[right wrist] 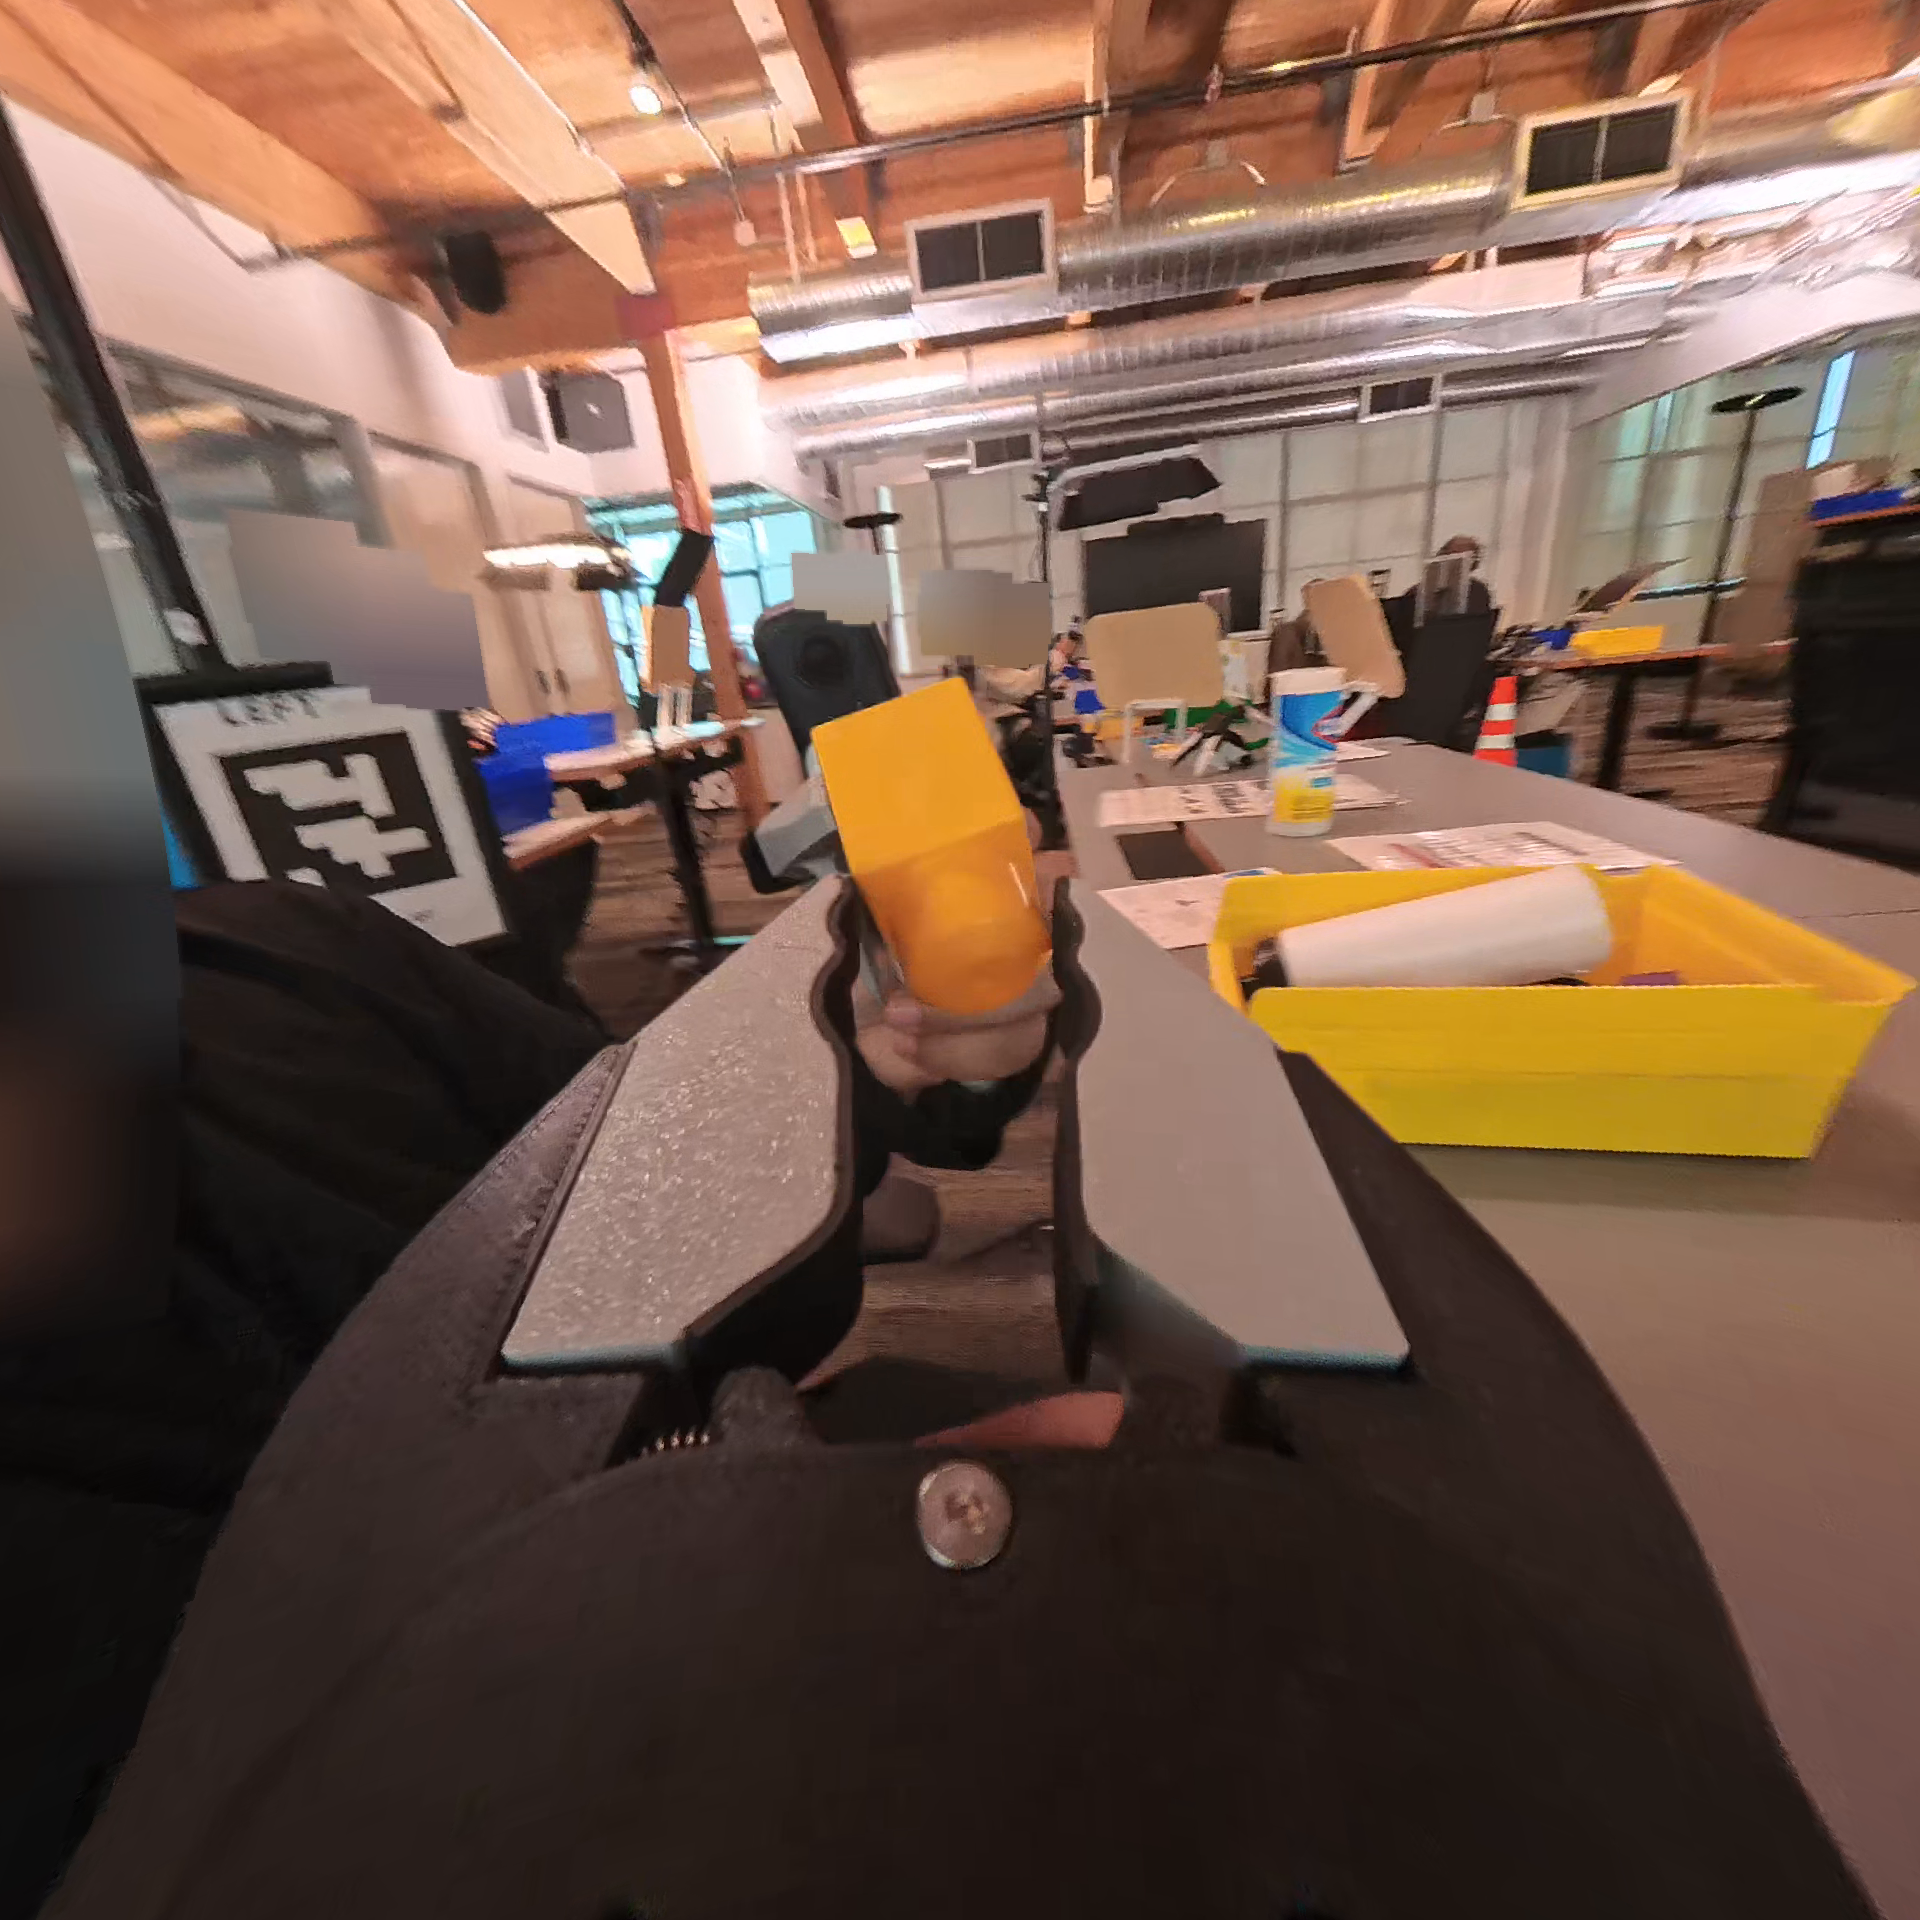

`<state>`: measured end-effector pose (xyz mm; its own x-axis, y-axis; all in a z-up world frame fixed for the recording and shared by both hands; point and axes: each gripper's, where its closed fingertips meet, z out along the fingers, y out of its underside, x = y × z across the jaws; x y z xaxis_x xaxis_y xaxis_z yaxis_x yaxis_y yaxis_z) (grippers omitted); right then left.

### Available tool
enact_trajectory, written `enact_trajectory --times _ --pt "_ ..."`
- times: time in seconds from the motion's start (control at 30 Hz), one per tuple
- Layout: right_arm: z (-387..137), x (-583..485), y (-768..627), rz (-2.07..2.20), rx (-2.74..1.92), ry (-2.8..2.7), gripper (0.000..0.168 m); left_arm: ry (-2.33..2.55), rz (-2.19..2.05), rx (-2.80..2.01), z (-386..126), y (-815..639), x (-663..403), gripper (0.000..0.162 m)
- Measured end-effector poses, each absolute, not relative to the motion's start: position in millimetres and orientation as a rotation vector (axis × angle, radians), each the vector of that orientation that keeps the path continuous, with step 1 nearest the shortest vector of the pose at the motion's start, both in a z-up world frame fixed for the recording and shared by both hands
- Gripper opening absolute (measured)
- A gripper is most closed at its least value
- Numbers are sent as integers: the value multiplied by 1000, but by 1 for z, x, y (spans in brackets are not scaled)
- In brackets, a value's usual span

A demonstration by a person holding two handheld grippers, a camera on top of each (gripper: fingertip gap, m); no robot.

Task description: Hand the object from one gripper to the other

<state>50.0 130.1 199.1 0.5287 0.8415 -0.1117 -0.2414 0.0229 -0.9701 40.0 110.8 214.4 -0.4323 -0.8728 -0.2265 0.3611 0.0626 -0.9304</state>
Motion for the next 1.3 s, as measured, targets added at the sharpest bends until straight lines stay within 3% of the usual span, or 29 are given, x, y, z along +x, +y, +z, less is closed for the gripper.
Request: enact_trajectory --times 0.23,0.53,0.7,0.8,0.97,1.2,1.3 --pt "206 60 131 638 -1292 -607 33 1372 -1607 -660 206 116 47 0" --pt "203 60 128 636 -1336 -617 30 1447 -1678 -708 199 116 45 0" --pt "200 58 129 655 -1341 -625 41 1448 -1693 -708 199 115 46 0" --pt "197 54 130 652 -1347 -645 31 1463 -1686 -706 195 110 48 0" --pt "194 58 136 569 -1382 -636 31 1437 -1601 -778 191 121 54 1" --pt "188 93 148 673 -1482 -441 31 1508 -1062 -817 168 156 59 41" --pt "172 94 153 740 -1581 -409 31 1502 -710 -761 160 171 62 44"
